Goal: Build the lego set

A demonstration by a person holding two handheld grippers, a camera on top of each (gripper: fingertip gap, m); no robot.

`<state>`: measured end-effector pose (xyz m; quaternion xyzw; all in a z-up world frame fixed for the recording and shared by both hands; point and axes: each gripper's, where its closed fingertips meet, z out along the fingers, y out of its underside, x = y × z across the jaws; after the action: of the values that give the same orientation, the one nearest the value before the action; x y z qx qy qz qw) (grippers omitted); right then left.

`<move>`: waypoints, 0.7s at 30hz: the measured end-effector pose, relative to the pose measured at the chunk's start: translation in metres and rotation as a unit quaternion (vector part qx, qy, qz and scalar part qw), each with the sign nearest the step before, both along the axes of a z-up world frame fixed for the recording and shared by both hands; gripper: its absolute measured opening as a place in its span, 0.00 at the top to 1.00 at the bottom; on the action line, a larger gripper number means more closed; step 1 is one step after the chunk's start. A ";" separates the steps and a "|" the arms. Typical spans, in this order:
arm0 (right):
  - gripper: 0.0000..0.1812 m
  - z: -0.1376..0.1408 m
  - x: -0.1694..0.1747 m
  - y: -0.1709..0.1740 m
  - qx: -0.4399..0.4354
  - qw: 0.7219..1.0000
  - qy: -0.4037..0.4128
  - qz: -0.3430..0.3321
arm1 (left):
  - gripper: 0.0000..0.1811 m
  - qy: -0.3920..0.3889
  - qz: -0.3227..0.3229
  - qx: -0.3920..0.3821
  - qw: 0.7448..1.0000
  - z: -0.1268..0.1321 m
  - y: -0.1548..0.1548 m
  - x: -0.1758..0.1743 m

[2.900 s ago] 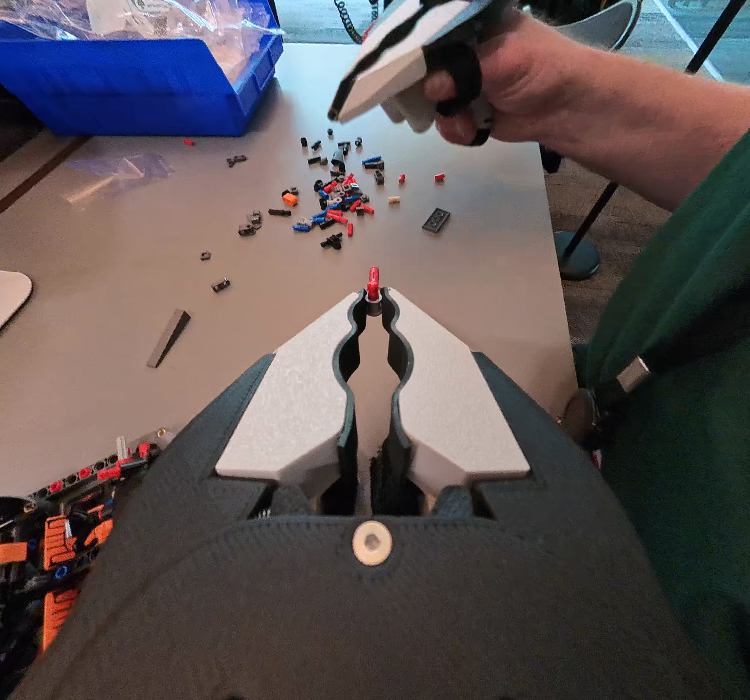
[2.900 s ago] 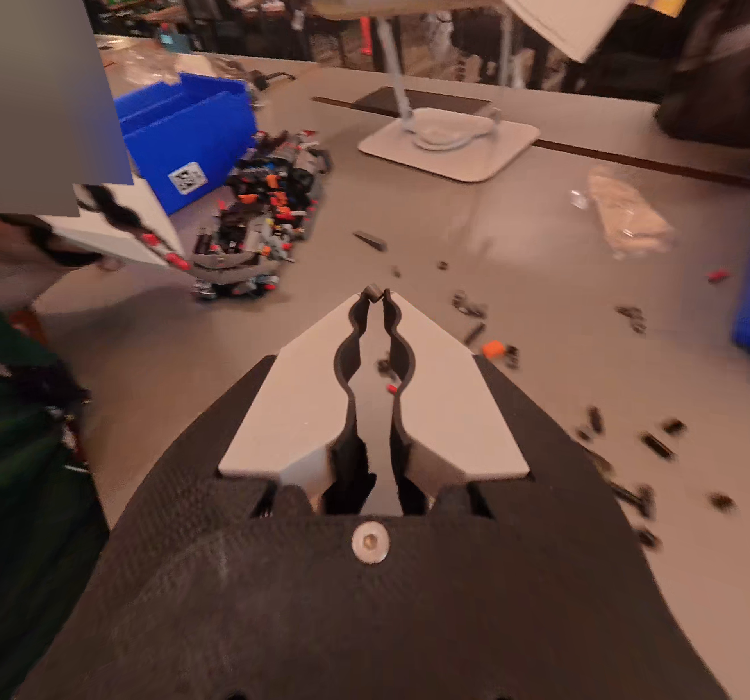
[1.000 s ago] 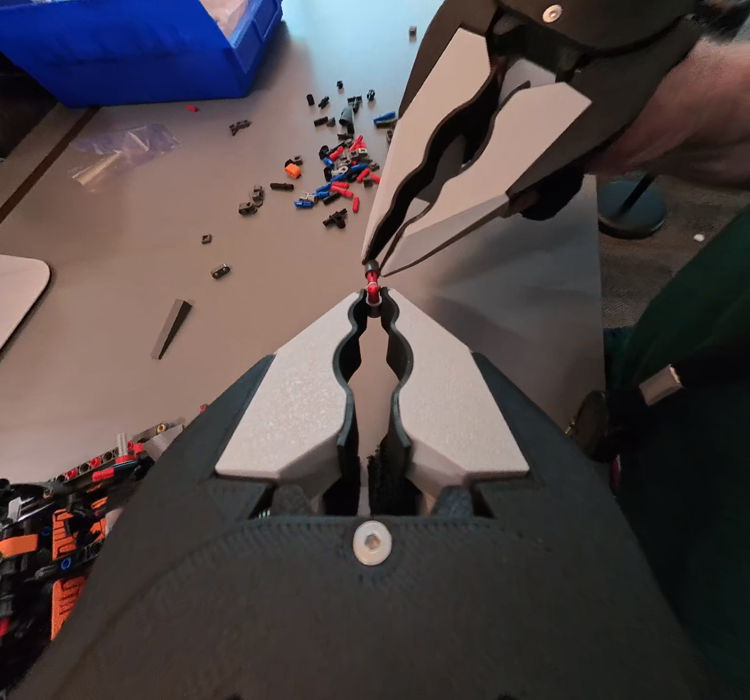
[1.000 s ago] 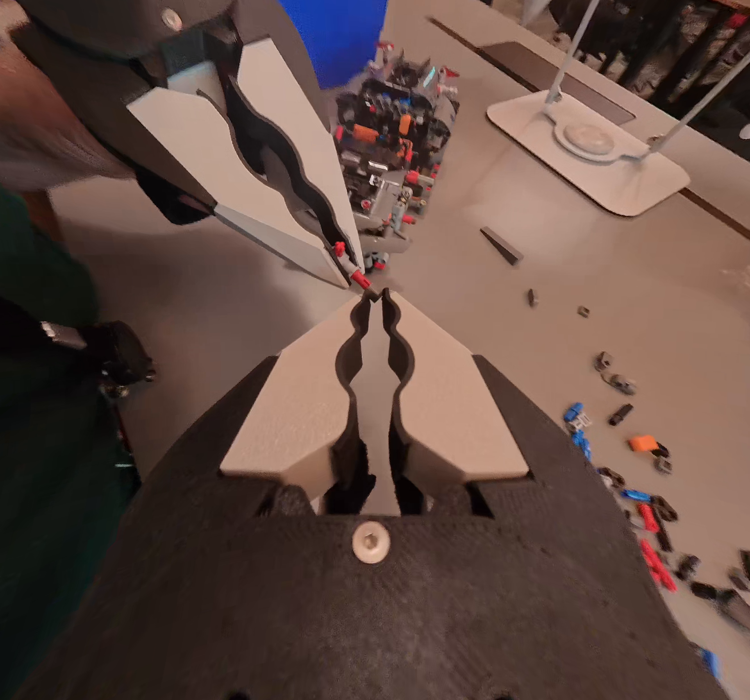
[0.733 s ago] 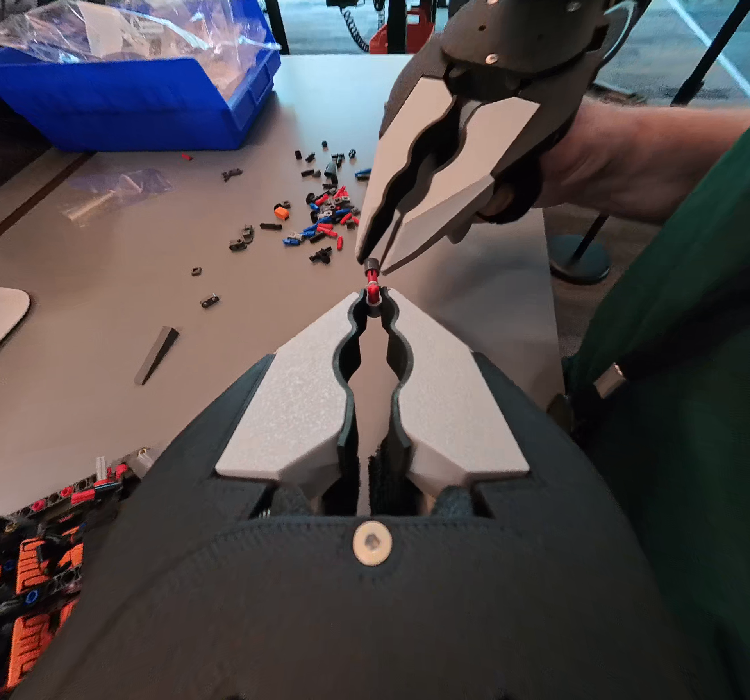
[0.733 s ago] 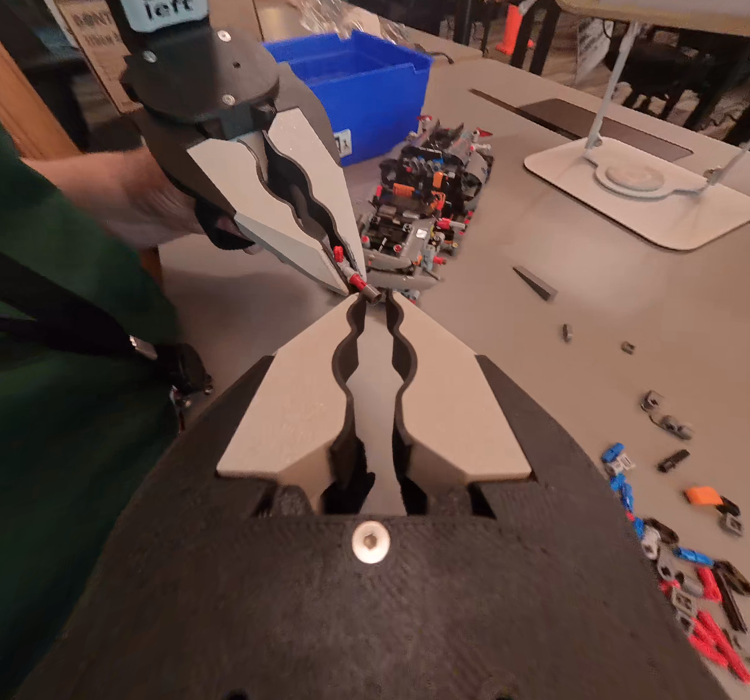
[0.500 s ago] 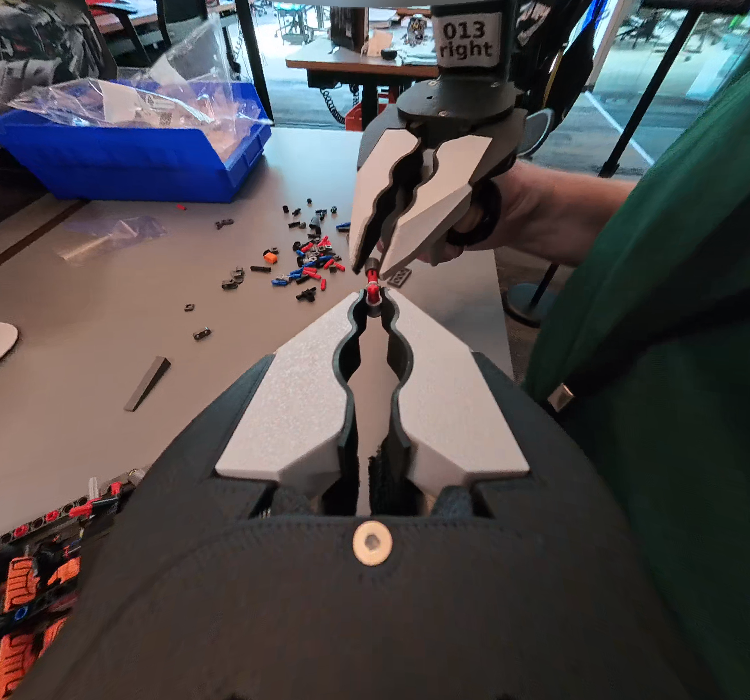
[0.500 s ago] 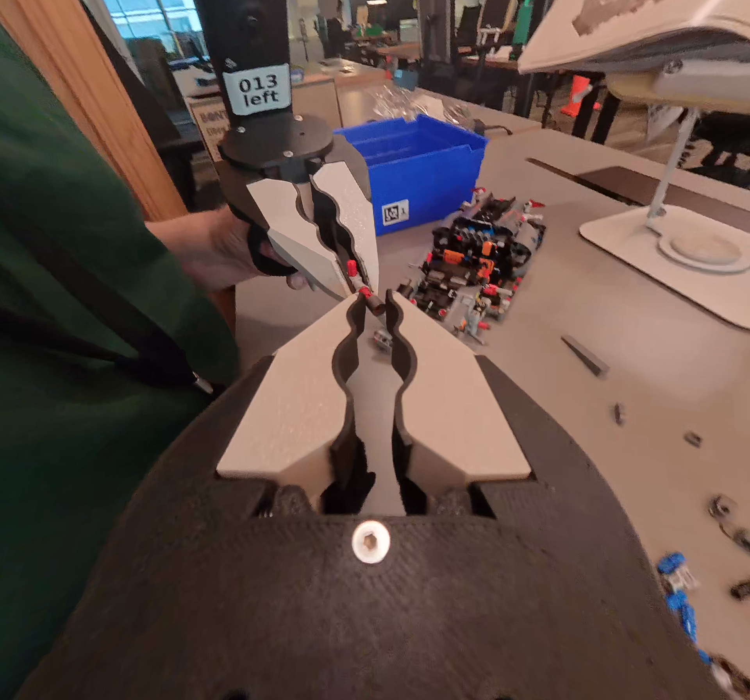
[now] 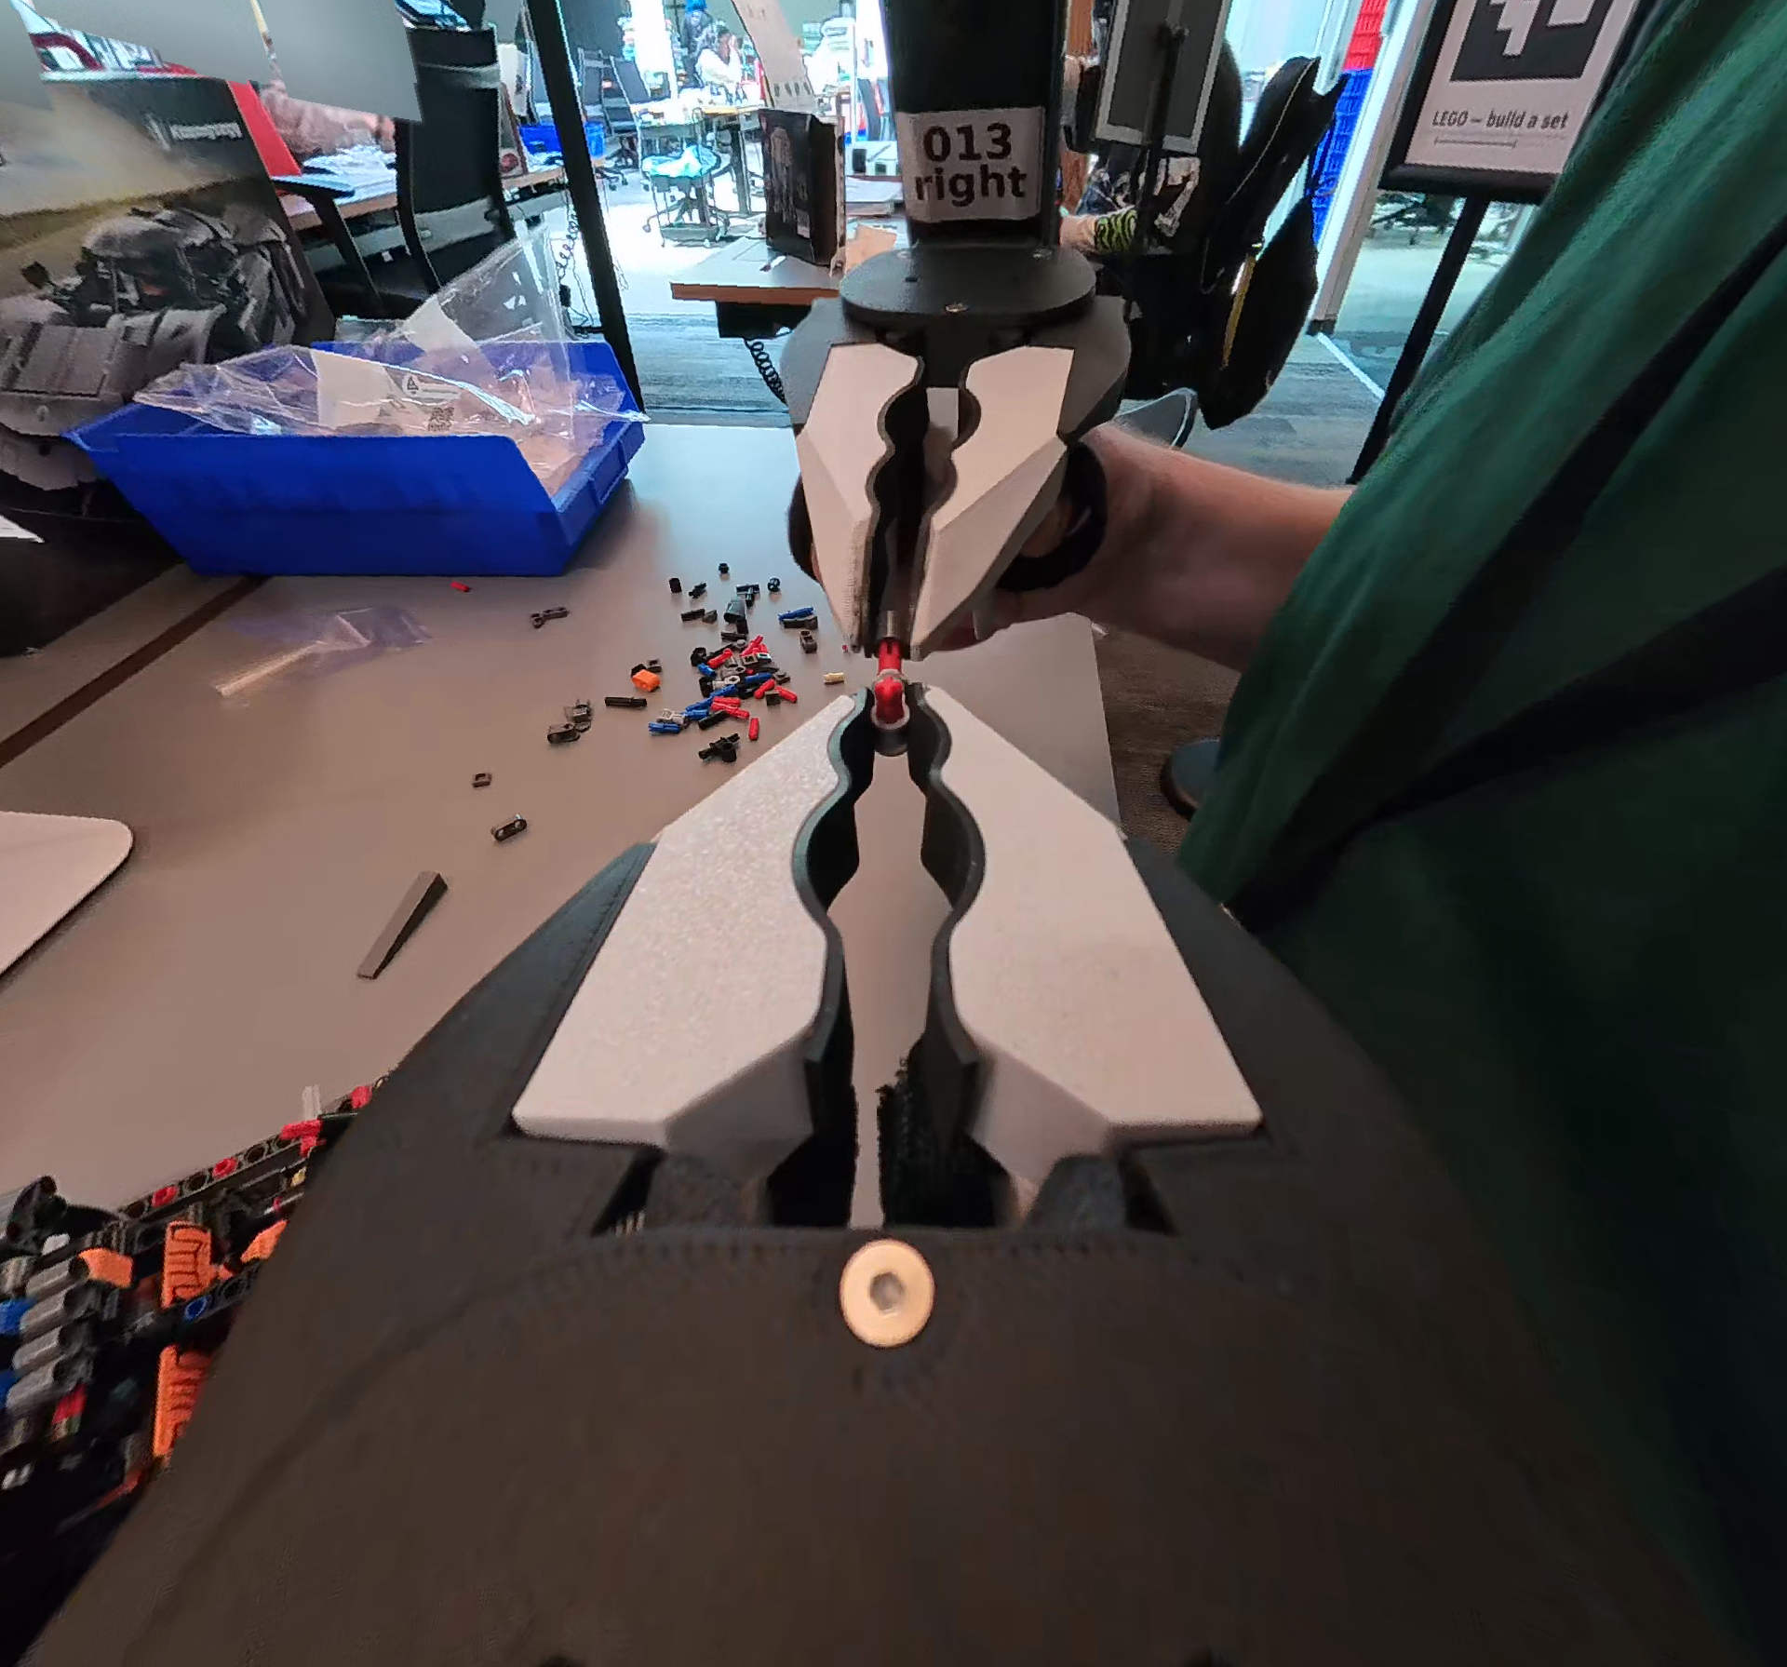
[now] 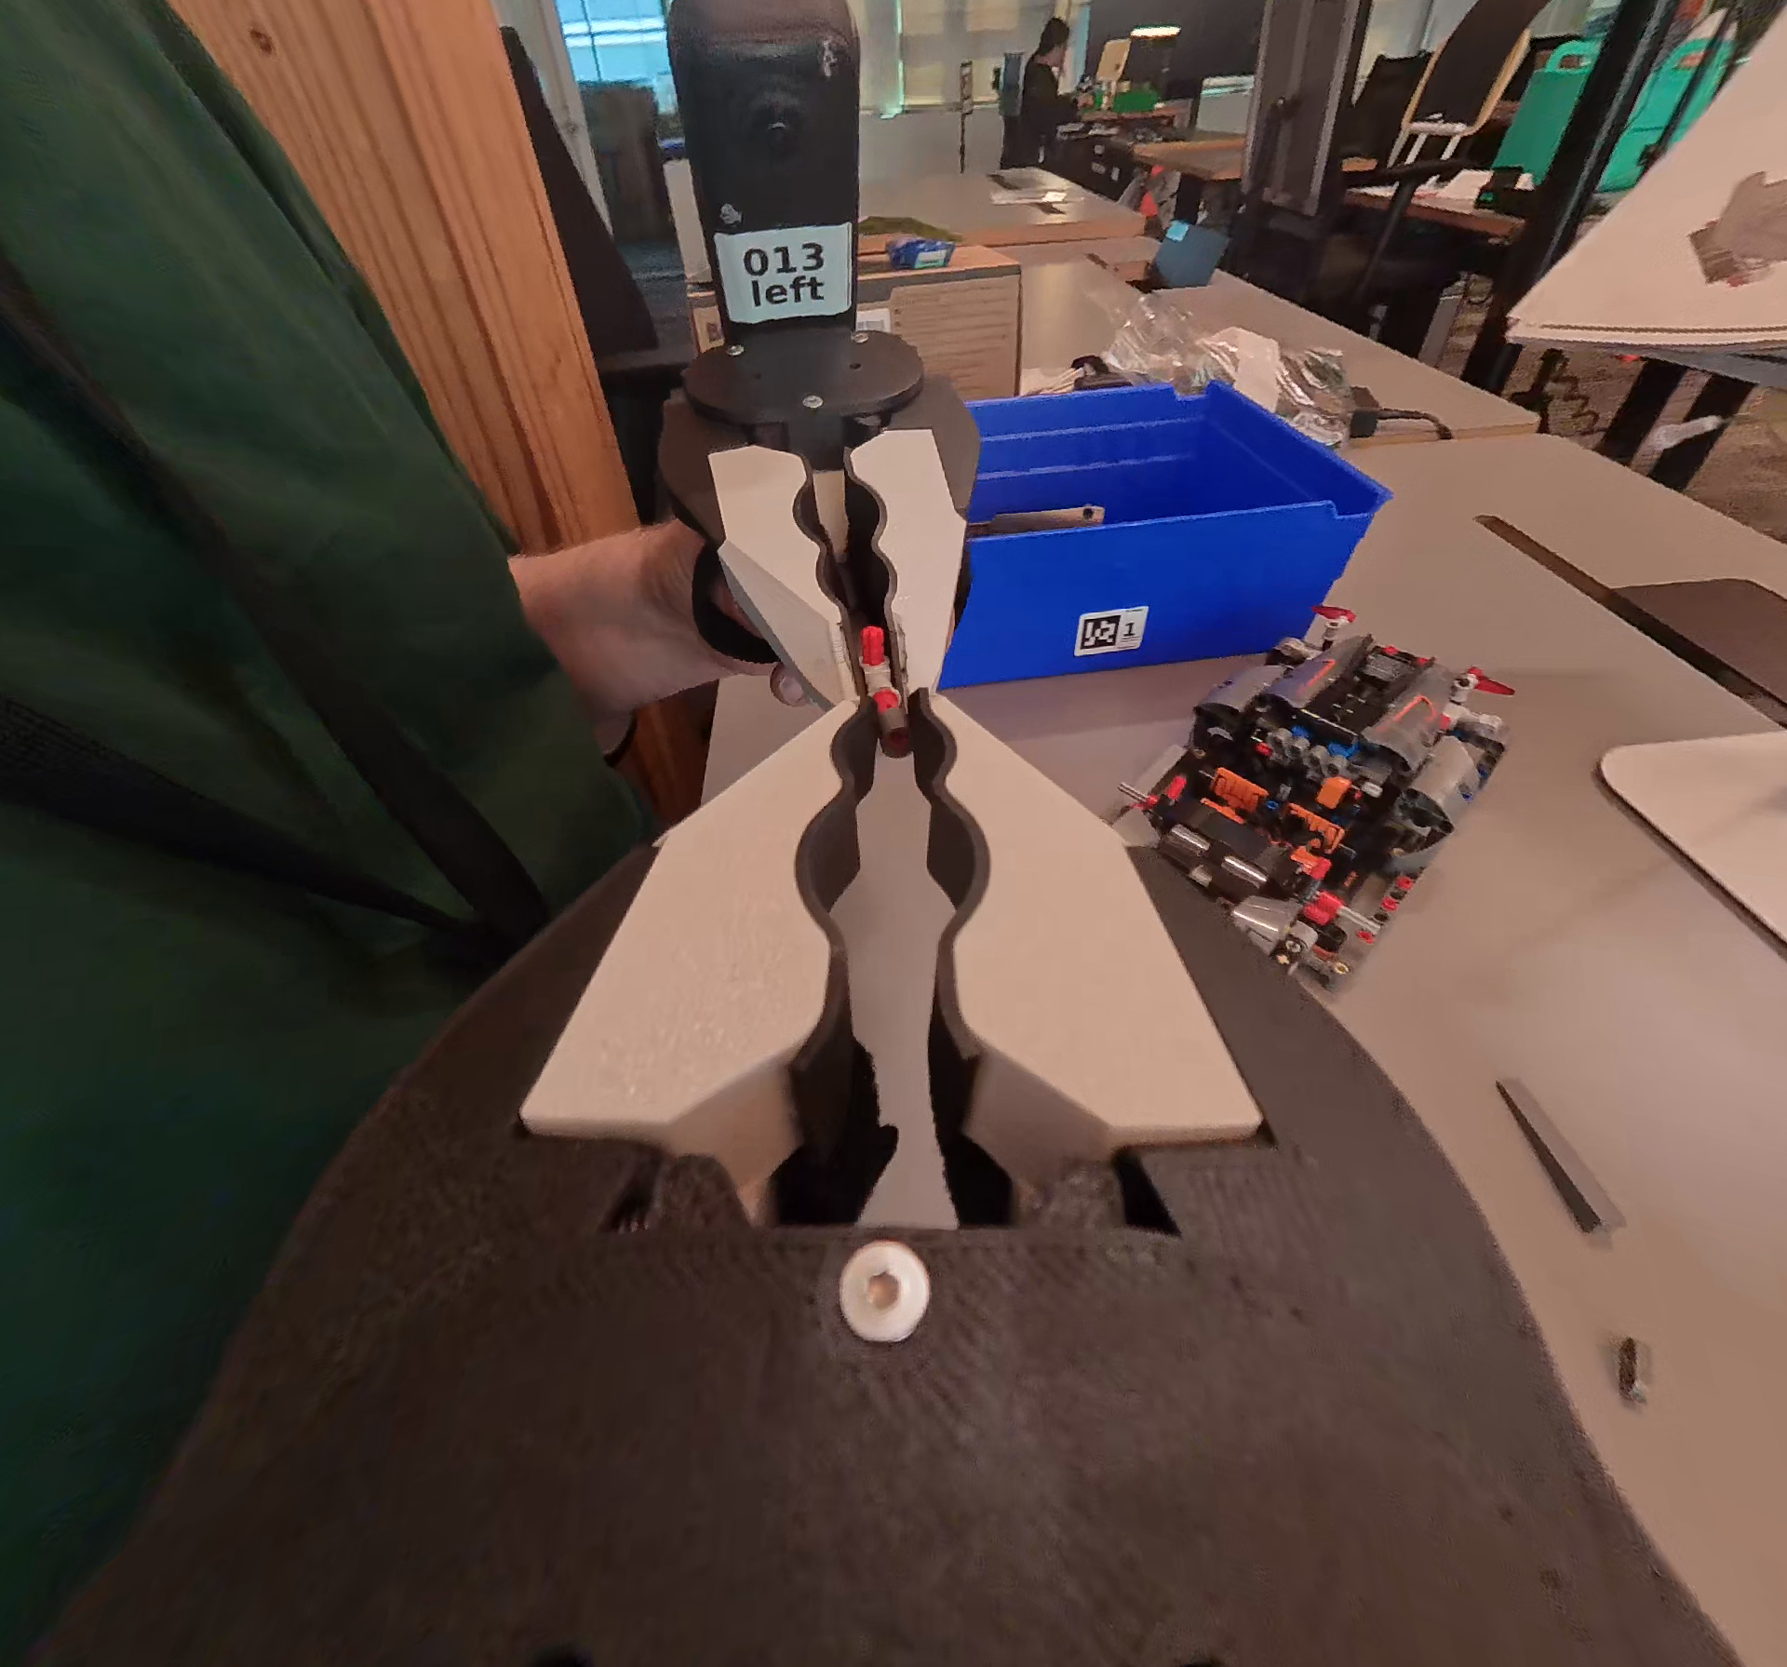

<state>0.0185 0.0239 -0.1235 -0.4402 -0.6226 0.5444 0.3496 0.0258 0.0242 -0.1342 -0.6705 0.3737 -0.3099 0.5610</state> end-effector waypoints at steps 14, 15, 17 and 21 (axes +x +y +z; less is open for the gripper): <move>0.97 0.004 -0.016 -0.009 0.020 1.000 -0.011 0.008 | 0.98 -0.002 0.010 -0.002 1.000 -0.003 -0.003 -0.014; 0.97 0.006 -0.018 -0.007 0.022 1.000 -0.008 0.006 | 0.98 -0.006 0.013 -0.002 1.000 -0.002 -0.001 -0.017; 0.97 0.008 -0.023 -0.003 0.029 1.000 -0.002 0.003 | 0.98 -0.006 0.021 0.004 1.000 0.001 0.003 -0.022; 0.97 0.014 -0.033 0.003 0.047 0.999 0.009 0.007 | 0.98 0.011 0.034 0.017 0.999 0.006 0.009 -0.032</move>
<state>-0.0143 0.0270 -0.1097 -0.4137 -0.6474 0.5208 0.3722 -0.0062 0.0333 -0.1277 -0.6765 0.3621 -0.2770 0.5783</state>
